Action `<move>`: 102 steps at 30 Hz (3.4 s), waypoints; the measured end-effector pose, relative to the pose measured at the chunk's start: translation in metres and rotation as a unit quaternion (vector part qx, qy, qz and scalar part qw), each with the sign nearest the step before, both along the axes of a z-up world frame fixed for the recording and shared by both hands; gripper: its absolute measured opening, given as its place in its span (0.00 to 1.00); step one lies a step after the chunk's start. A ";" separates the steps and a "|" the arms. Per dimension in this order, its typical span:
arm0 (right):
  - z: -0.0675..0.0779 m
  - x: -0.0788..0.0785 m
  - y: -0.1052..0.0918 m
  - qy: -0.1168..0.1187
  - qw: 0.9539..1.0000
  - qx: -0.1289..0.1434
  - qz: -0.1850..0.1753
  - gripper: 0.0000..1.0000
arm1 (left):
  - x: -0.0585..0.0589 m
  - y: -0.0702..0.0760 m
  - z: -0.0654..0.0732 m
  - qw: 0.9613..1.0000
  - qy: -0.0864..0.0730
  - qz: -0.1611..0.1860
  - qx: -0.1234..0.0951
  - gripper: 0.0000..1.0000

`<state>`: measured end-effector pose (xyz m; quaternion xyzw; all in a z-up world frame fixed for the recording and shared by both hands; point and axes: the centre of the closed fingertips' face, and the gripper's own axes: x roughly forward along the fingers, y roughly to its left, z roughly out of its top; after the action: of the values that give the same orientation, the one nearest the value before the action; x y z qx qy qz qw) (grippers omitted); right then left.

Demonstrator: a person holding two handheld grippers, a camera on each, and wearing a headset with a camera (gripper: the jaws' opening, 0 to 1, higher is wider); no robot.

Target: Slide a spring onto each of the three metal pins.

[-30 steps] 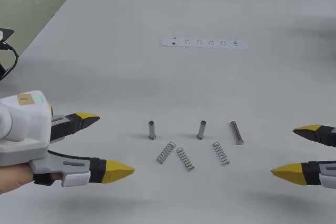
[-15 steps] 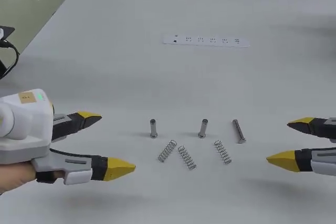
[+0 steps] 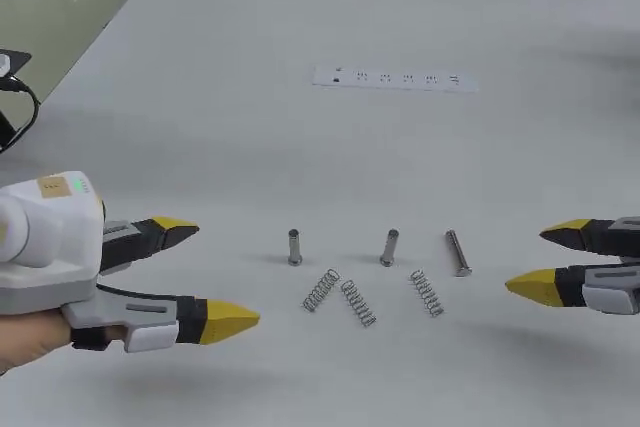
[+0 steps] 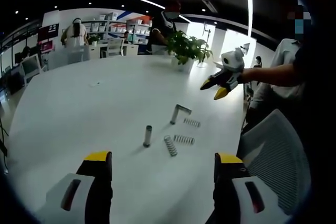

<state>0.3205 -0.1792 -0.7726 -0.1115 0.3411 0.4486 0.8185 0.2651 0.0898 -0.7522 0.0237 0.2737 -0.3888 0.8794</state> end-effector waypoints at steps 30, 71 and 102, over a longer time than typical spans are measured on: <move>-0.013 0.037 0.027 0.029 0.999 -0.032 -0.004 0.37 | -0.003 -0.004 -0.004 1.000 0.008 -0.007 -0.003 0.70; -0.059 0.060 0.041 0.129 0.985 -0.090 -0.073 0.16 | -0.005 0.005 -0.007 1.000 0.014 0.001 -0.002 0.65; -0.072 0.060 0.043 0.182 0.970 -0.122 -0.107 0.08 | -0.004 0.007 -0.006 1.000 0.017 0.004 -0.005 0.62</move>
<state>0.3802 -0.1365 -0.8446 -0.0902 0.5467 0.3261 0.7660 0.2607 0.0963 -0.7580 0.0110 0.2869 -0.3871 0.8762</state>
